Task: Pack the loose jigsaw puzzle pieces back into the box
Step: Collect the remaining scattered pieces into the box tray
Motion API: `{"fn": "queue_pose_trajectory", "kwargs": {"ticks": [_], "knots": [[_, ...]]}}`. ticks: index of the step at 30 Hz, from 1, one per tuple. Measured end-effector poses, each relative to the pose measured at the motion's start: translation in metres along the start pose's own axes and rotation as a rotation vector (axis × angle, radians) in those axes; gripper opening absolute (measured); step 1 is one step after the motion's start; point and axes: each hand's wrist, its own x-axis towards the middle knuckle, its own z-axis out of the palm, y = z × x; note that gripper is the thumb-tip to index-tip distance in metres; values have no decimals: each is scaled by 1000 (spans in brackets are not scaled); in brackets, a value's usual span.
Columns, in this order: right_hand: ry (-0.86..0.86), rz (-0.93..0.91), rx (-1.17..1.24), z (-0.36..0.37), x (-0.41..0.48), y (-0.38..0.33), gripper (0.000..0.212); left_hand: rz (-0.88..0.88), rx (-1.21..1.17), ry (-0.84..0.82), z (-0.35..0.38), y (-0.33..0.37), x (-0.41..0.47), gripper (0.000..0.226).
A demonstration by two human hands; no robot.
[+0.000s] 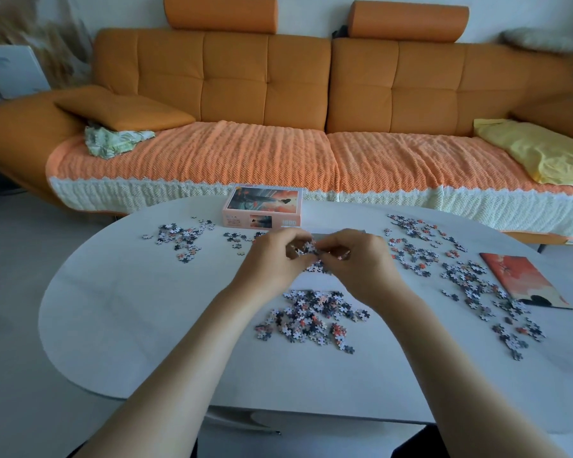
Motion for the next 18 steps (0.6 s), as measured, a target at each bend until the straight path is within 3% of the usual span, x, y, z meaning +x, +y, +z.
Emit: {"fn": "queue_pose_trajectory", "kwargs": {"ticks": [4,8,13,18], "knots": [[37,14,-29,9,14,9,19,36,85,-9,5,-10,18,39],[-138,97,-217,19,18,27,25,29,338,-114,10,-30,23,47],[-145,65,-308,12,21,33,28,151,400,-93,9,-38,19,29],[-424,41,-371,15,9,27,31,216,495,-300,7,-40,12,31]]}}
